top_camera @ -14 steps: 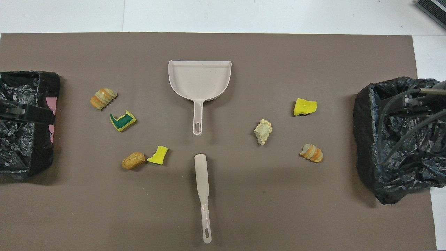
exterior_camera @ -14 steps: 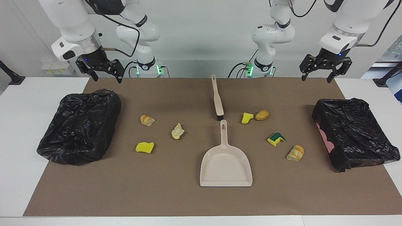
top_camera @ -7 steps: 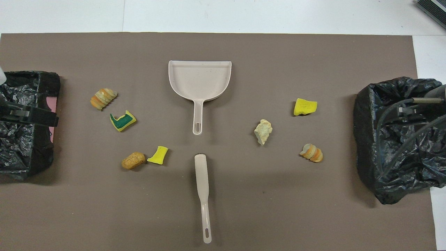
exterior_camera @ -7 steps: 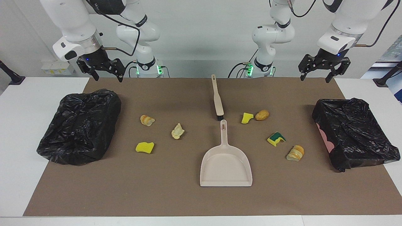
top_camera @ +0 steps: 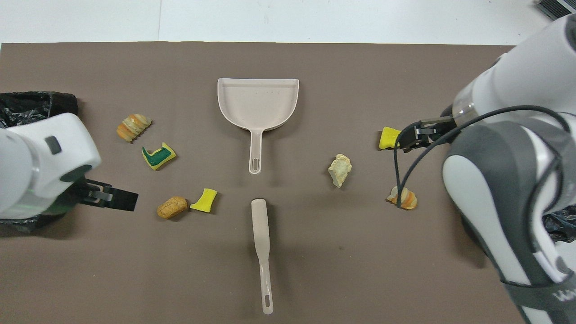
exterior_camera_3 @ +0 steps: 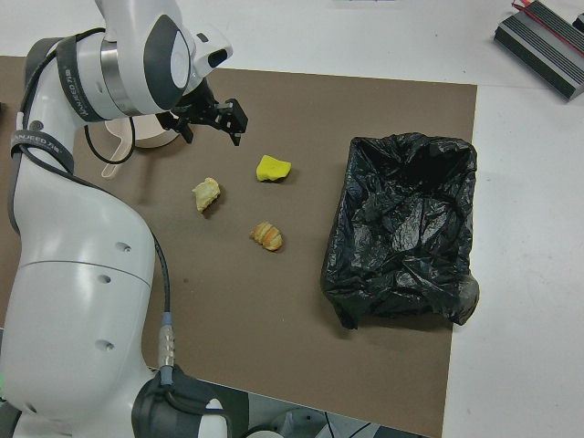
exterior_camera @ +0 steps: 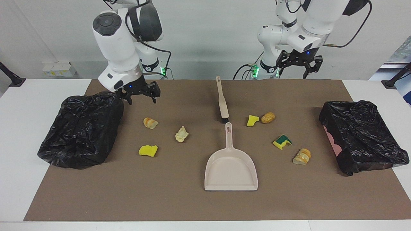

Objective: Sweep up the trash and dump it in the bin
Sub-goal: 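Grasp the dustpan with the right gripper while the left gripper grasps the brush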

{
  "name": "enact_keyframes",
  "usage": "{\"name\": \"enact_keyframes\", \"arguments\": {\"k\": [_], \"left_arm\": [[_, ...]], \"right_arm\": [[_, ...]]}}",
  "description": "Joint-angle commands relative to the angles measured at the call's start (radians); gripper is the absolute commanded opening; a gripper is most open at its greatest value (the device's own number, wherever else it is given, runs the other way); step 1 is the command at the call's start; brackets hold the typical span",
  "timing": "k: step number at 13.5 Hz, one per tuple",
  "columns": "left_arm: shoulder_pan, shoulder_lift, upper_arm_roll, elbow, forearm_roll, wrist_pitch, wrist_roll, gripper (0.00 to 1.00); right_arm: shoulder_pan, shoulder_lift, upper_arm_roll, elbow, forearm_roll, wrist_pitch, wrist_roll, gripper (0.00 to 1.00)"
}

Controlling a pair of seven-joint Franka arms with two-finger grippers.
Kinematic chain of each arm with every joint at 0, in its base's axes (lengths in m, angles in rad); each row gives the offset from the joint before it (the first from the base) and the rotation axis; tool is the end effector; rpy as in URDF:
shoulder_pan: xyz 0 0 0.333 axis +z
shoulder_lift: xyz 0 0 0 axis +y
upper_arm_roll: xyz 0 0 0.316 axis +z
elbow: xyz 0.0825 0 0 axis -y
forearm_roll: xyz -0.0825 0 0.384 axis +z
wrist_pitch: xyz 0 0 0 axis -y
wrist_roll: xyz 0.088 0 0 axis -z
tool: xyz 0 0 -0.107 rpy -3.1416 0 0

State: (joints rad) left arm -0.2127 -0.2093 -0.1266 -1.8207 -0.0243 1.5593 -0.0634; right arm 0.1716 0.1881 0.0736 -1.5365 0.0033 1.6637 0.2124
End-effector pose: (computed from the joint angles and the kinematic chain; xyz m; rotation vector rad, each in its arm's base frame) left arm 0.4543 -0.1695 0.6137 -3.0991 0.4242 0.0818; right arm 0.5959 0.1457 0.5388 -3.1368 -0.0494 0.0984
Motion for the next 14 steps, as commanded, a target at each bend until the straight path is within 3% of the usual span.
{"name": "enact_keyframes", "arguments": {"k": [1, 4, 8, 9, 11, 14], "left_arm": [[-0.158, -0.097, 0.018, -0.211, -0.009, 0.137, -0.192, 1.00], [-0.305, -0.174, 0.018, -0.412, -0.009, 0.299, -0.383, 1.00], [-0.448, -0.177, 0.018, -0.560, -0.048, 0.457, -0.521, 1.00], [-0.465, -0.171, 0.018, -0.580, -0.068, 0.497, -0.544, 1.00], [-0.548, -0.090, 0.018, -0.601, -0.069, 0.536, -0.588, 1.00], [-0.612, -0.050, 0.018, -0.676, -0.072, 0.689, -0.653, 1.00]], "right_arm": [[0.060, 0.066, 0.000, 0.022, 0.017, 0.086, 0.099, 1.00], [0.127, 0.112, 0.000, 0.021, 0.065, 0.191, 0.194, 1.00], [0.204, 0.180, 0.000, 0.024, 0.069, 0.275, 0.277, 1.00], [0.230, 0.200, 0.000, 0.030, 0.061, 0.292, 0.306, 1.00], [0.268, 0.260, -0.005, 0.079, 0.058, 0.321, 0.372, 1.00], [0.341, 0.411, -0.011, 0.247, -0.005, 0.326, 0.548, 1.00]]}}
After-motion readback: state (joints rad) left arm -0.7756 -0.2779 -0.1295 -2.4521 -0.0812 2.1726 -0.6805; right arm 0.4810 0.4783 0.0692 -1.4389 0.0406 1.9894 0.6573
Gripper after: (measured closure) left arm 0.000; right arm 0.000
